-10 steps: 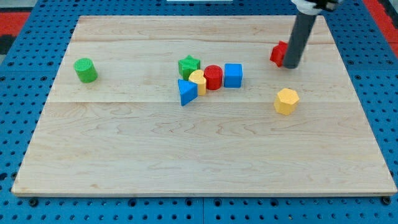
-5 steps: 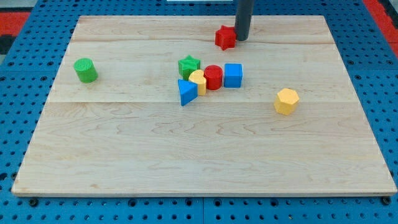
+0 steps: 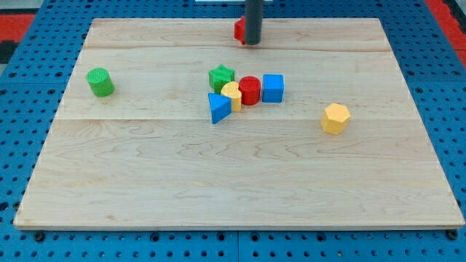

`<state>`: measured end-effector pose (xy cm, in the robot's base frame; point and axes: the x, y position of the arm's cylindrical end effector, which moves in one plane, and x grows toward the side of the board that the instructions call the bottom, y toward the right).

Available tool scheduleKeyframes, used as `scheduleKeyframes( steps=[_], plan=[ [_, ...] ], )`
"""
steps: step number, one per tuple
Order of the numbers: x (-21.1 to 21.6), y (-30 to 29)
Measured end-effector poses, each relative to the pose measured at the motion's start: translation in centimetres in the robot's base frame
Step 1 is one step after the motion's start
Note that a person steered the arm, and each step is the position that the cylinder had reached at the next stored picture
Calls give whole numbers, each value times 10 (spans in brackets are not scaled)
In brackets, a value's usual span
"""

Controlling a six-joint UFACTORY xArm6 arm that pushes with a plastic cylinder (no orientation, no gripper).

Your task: Place the green circle yellow heart and the red star in a triangle shape

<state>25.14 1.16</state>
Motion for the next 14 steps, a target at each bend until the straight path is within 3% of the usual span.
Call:
scheduleKeyframes(
  steps=[1, 2, 3, 4, 6, 8, 12, 14],
  plan=[
    [0, -27],
    [20, 6],
    [12, 55],
    [-24, 48],
    [-34, -7],
    [-23, 46],
    [-22, 56],
    [58, 22]
  ],
)
